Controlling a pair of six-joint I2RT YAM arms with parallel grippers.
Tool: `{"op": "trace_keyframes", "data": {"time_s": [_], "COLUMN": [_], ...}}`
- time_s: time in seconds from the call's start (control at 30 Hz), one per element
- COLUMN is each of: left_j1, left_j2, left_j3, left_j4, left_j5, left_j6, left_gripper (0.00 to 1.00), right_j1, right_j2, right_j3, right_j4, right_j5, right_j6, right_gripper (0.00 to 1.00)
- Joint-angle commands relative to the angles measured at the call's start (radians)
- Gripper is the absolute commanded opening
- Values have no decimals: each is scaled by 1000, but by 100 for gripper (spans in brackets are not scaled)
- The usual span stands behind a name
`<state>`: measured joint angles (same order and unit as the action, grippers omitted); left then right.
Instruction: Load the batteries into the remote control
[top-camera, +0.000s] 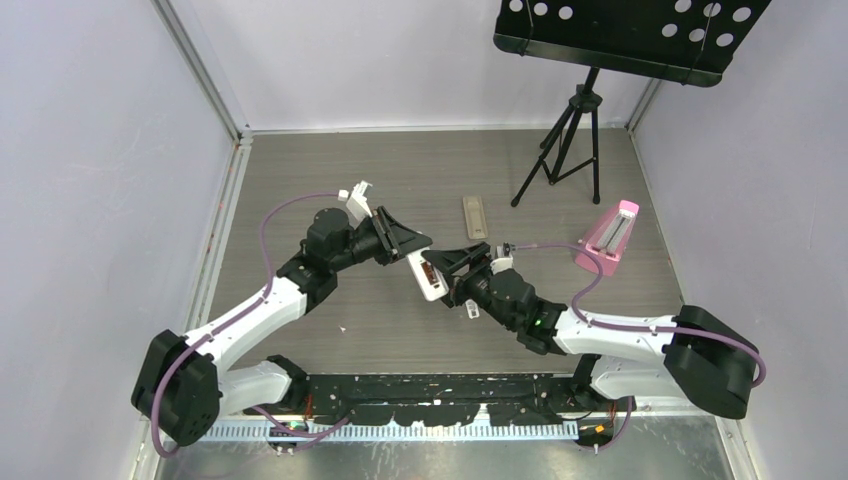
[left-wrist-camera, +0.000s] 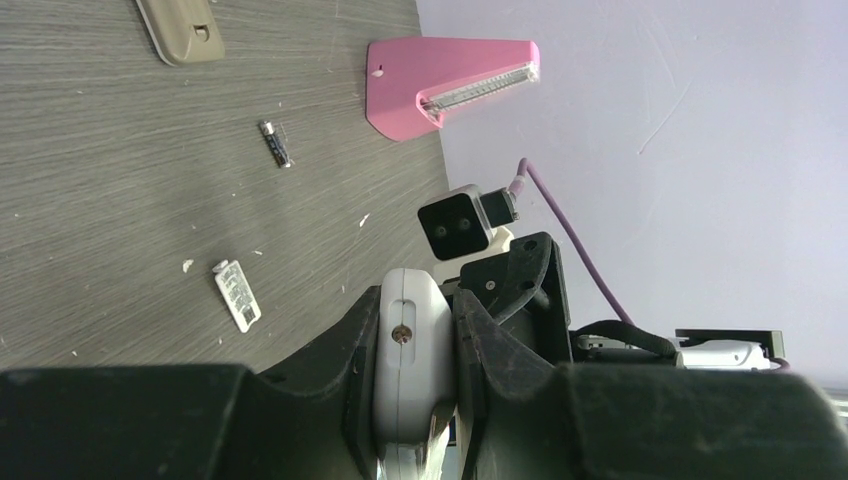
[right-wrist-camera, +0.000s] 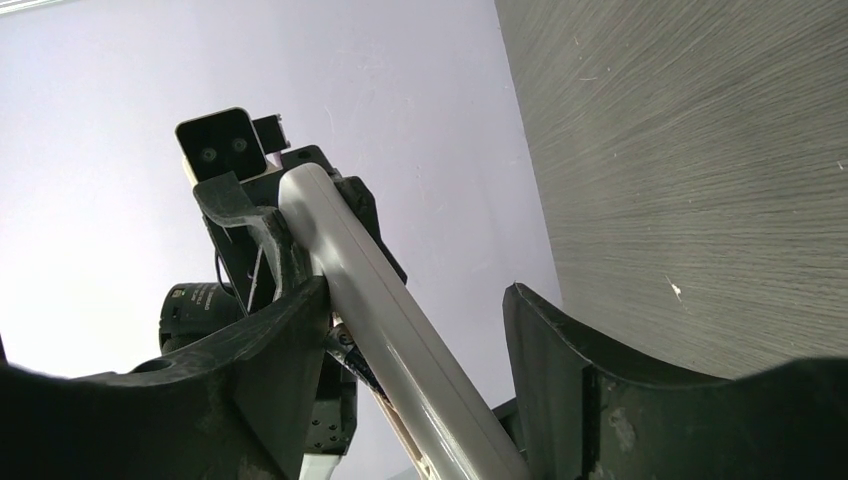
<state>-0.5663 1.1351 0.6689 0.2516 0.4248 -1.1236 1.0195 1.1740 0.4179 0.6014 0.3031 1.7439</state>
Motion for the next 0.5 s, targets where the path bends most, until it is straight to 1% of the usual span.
{"op": "trace_keyframes", "data": {"time_s": [0.0, 0.2, 0.33, 0.47], "left_j1": [4, 3, 4, 3], "left_j2": [7, 22, 33, 34], "left_j3": [38, 65, 71, 65], "left_j4": [31, 14, 40, 73], "left_j5": [16, 18, 35, 45], "left_j6": [2, -27, -75, -132], "left_gripper": [0, 0, 0, 0], "right_j1": [-4, -6, -8, -12], "right_j2": [2, 16, 36, 54], "right_j3": [-16, -33, -43, -48], "right_j4": [81, 110, 141, 132], "right_j5": [5, 5, 1, 10], "right_j6": [3, -5, -13, -19], "right_gripper": [65, 55, 48, 36]}}
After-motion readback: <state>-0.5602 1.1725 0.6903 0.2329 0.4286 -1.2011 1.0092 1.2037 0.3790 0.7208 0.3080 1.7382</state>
